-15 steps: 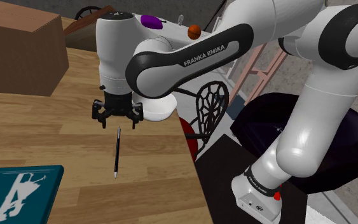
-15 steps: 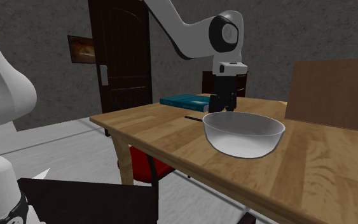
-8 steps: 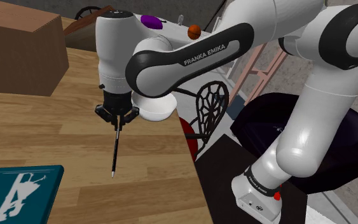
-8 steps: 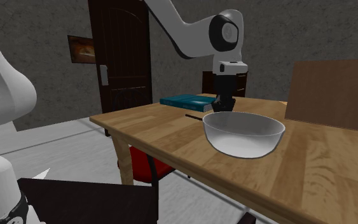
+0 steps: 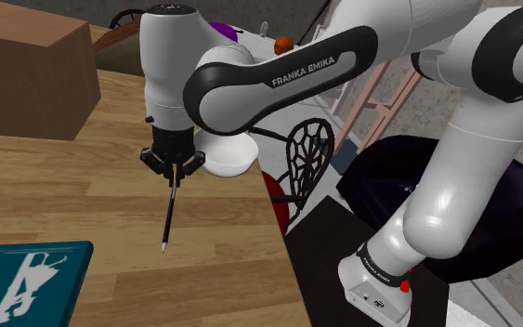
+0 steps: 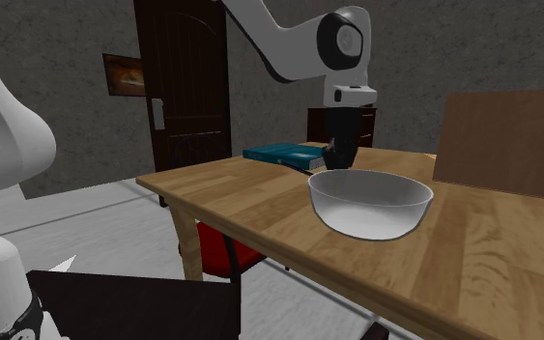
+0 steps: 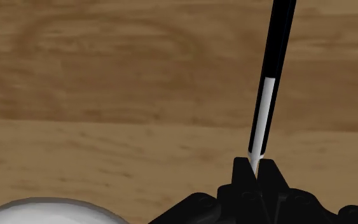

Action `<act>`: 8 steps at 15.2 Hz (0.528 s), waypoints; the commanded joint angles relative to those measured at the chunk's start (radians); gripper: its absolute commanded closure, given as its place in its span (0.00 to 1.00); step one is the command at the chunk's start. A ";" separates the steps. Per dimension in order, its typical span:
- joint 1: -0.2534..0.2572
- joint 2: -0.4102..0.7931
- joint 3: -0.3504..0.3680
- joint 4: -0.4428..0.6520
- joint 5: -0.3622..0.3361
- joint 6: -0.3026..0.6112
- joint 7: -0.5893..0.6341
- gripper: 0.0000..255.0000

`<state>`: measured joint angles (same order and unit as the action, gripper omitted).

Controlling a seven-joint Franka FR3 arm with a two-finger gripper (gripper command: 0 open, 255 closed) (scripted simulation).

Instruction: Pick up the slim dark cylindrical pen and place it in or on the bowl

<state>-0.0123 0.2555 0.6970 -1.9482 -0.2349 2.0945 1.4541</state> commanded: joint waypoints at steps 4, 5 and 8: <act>-0.008 -0.032 0.010 0.033 0.028 -0.057 -0.020 1.00; -0.009 -0.038 0.011 0.041 0.034 -0.069 -0.024 1.00; -0.013 -0.055 0.015 0.064 0.048 -0.104 -0.034 1.00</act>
<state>-0.0229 0.2076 0.7111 -1.8918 -0.1925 2.0037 1.4247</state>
